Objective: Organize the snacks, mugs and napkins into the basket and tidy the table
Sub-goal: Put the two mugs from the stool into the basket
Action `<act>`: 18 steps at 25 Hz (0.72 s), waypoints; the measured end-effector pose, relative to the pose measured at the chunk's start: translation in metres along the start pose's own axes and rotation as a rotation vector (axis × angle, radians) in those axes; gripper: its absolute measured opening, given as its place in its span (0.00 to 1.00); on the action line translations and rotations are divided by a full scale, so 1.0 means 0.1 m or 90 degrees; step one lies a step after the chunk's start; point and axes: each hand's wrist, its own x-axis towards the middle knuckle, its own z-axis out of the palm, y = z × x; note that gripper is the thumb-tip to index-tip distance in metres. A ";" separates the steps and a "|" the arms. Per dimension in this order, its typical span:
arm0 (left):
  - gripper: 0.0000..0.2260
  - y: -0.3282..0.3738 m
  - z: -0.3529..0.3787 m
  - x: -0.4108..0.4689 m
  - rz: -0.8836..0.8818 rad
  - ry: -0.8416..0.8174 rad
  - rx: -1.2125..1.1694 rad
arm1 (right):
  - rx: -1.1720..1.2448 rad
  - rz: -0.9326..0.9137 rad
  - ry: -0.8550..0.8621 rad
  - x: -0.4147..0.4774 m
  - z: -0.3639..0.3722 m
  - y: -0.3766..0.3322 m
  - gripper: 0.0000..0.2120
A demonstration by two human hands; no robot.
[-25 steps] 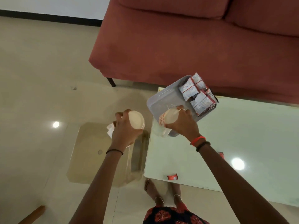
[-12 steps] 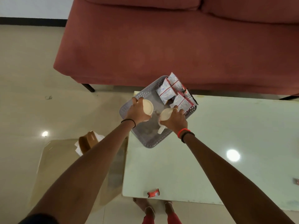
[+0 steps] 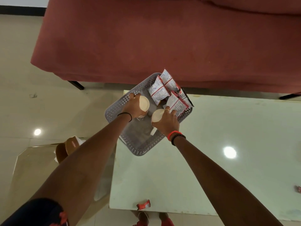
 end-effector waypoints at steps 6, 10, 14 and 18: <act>0.42 0.03 -0.10 0.14 0.038 -0.035 -0.002 | 0.022 0.046 -0.003 0.02 0.02 -0.06 0.45; 0.43 0.03 -0.12 0.20 0.058 -0.054 0.004 | 0.031 0.068 -0.017 0.04 0.01 -0.08 0.45; 0.43 0.02 -0.08 0.23 0.066 -0.049 -0.011 | 0.038 0.073 -0.019 0.05 0.03 -0.09 0.46; 0.46 0.00 -0.05 0.22 0.065 -0.044 -0.009 | 0.055 0.083 -0.013 0.03 0.04 -0.11 0.48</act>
